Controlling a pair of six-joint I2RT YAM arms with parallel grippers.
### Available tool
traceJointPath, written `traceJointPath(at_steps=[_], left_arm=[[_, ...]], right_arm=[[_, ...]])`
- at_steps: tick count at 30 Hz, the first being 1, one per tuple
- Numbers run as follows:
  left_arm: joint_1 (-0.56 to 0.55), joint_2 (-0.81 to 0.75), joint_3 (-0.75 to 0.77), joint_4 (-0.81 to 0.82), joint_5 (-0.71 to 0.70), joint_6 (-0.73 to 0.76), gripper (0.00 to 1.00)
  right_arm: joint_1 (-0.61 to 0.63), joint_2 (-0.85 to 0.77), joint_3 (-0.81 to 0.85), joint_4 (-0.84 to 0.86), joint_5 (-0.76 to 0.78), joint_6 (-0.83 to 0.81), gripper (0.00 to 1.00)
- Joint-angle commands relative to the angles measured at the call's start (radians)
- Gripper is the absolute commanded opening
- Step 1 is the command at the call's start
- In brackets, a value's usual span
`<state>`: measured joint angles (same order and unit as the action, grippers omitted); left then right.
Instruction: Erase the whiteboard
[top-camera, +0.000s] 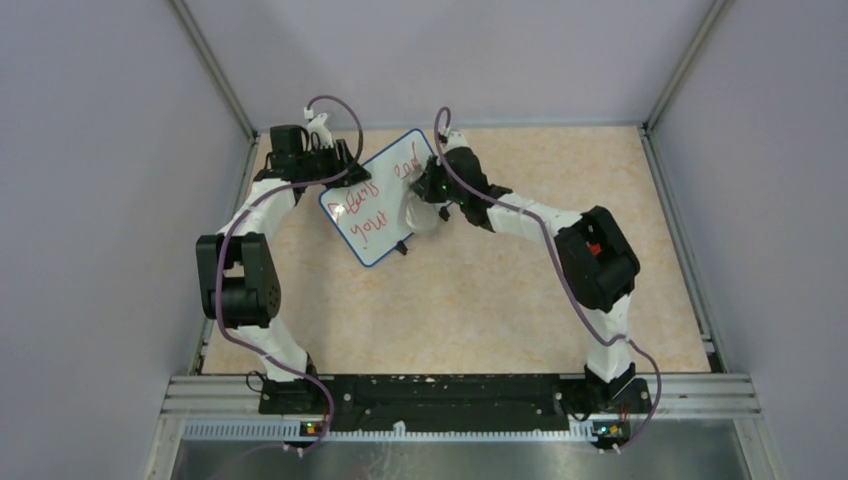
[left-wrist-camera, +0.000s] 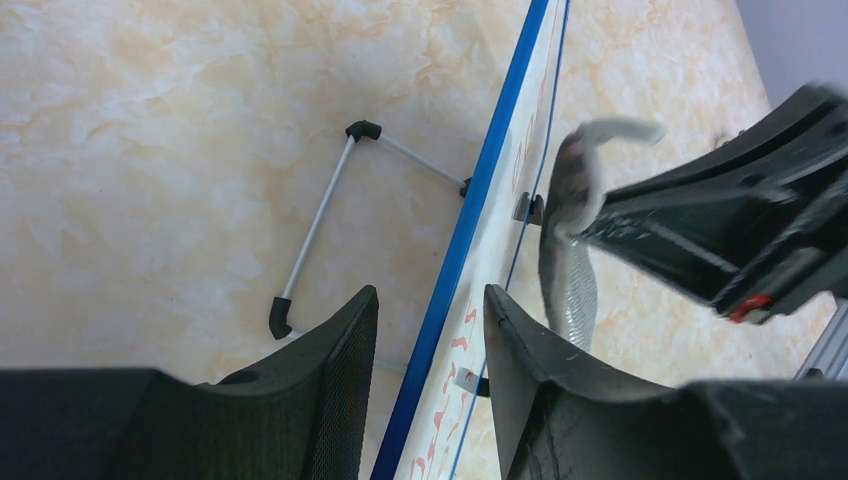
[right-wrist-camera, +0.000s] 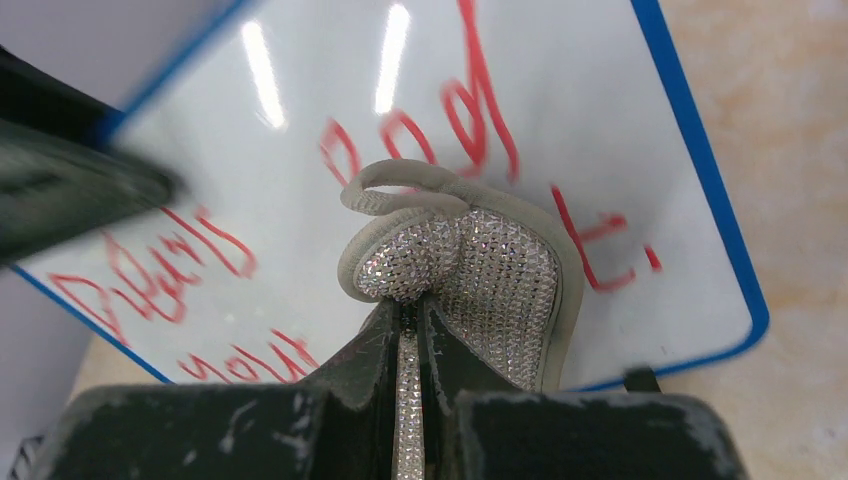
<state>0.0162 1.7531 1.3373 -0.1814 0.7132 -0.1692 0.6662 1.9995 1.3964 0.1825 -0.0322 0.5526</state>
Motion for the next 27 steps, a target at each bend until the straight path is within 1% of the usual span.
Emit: traceJointPath(at_steps=[1, 8, 12, 15, 19, 27], left_arm=[[-0.012, -0.012, 0.017, -0.018, 0.032, 0.005, 0.33], [-0.012, -0.009, 0.018, -0.018, 0.033, 0.006, 0.32], [-0.012, -0.007, 0.018, -0.018, 0.031, 0.008, 0.32], [-0.012, -0.007, 0.017, -0.019, 0.029, 0.01, 0.32], [-0.012, -0.007, 0.018, -0.02, 0.026, 0.012, 0.32], [-0.012, -0.003, 0.019, -0.027, 0.015, 0.019, 0.32]], right_arm=[[0.003, 0.034, 0.182, 0.015, -0.024, -0.001, 0.0], [0.022, 0.134, 0.39, -0.045, -0.025, 0.01, 0.0], [0.023, 0.184, 0.44, -0.066, -0.016, 0.017, 0.0], [0.023, 0.206, 0.444, -0.079, -0.007, 0.012, 0.0], [0.017, 0.201, 0.372, -0.071, 0.006, 0.011, 0.0], [-0.031, 0.106, 0.072, 0.02, 0.01, 0.032, 0.0]])
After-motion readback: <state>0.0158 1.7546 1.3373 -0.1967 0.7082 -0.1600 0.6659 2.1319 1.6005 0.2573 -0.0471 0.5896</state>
